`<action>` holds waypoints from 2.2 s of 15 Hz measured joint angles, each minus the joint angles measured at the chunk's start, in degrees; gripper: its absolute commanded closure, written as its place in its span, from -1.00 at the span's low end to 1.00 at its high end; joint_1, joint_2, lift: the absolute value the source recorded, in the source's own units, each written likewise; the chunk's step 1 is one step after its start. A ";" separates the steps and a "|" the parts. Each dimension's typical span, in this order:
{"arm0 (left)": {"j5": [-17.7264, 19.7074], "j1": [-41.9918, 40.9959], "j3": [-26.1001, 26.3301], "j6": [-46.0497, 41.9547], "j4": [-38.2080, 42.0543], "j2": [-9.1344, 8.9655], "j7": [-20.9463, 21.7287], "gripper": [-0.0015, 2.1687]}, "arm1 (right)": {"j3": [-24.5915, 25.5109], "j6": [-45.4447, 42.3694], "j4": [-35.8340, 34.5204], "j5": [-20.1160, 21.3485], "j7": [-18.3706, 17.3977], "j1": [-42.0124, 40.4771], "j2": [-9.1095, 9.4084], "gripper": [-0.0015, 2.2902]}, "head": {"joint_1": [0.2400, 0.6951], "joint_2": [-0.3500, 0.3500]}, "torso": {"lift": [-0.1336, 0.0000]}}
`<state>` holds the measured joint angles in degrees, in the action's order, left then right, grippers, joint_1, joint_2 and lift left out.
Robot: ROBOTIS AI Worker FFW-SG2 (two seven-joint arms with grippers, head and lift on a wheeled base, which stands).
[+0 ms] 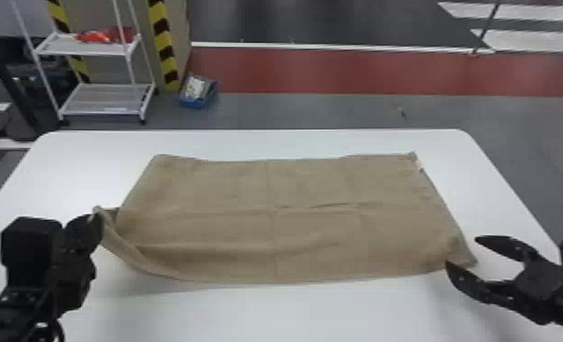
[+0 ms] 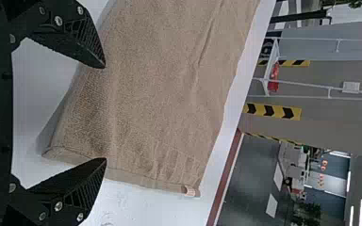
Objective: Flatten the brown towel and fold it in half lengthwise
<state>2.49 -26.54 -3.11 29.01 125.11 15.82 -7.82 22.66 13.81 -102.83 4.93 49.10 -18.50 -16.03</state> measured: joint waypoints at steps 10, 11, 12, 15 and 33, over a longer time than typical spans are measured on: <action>-0.68 0.18 1.07 0.20 -0.78 0.06 0.08 0.60 | 1.72 -9.29 9.89 0.41 -0.81 1.34 1.10 -0.81 | 1.00 -0.27 | -0.92; -0.71 0.18 1.14 0.22 -0.82 0.07 0.09 0.60 | 1.70 -9.71 10.14 0.40 -0.90 1.51 1.22 -0.80 | 1.00 -0.27 | -0.92; -0.73 0.17 1.18 0.22 -0.85 0.04 0.09 0.60 | 1.72 -10.01 10.26 0.31 -0.99 1.71 1.32 -0.77 | 1.00 -0.27 | -0.92; -0.73 0.09 1.26 0.17 -0.85 0.06 0.09 0.60 | 1.92 -10.14 11.17 0.23 -1.04 2.66 1.35 -0.76 | 1.00 -0.28 | -0.92; -2.15 -0.17 0.08 3.21 4.63 0.37 -0.62 0.60 | 3.65 4.74 -6.94 2.01 3.59 -0.02 1.89 0.53 | 1.00 -0.20 | -0.92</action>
<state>0.33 -26.71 -3.03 32.22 129.74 16.19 -8.44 26.31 18.55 -109.77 6.95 52.70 -18.51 -14.14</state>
